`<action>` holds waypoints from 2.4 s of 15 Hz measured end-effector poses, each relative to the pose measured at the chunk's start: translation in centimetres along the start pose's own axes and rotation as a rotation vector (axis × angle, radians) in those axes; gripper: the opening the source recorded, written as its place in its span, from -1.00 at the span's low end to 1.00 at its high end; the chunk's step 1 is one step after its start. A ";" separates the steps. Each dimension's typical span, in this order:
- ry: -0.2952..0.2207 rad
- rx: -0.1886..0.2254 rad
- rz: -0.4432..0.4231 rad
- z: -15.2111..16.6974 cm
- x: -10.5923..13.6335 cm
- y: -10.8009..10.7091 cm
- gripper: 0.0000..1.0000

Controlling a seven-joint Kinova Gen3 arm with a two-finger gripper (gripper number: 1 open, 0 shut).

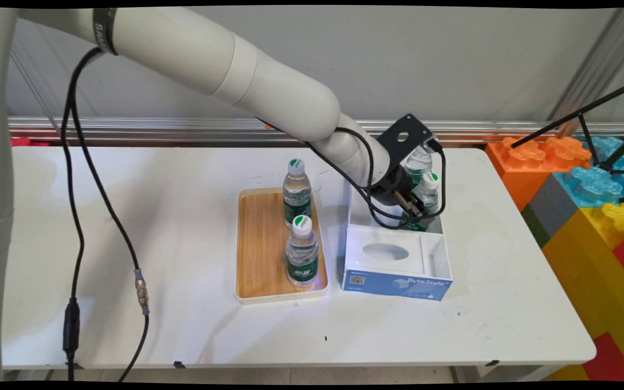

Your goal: Place the picked object on the tray

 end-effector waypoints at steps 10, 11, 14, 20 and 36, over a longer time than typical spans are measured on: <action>0.046 0.010 -0.026 -7.1 5.6 0.7 -1.00; 0.048 0.009 -0.027 -8.1 6.3 0.6 -1.00; 0.042 0.005 -0.028 -10.8 7.4 0.4 -1.00; 0.015 -0.017 -0.011 -18.4 8.4 -0.9 -1.00; -0.049 -0.092 -0.001 -37.9 -5.7 -7.4 -1.00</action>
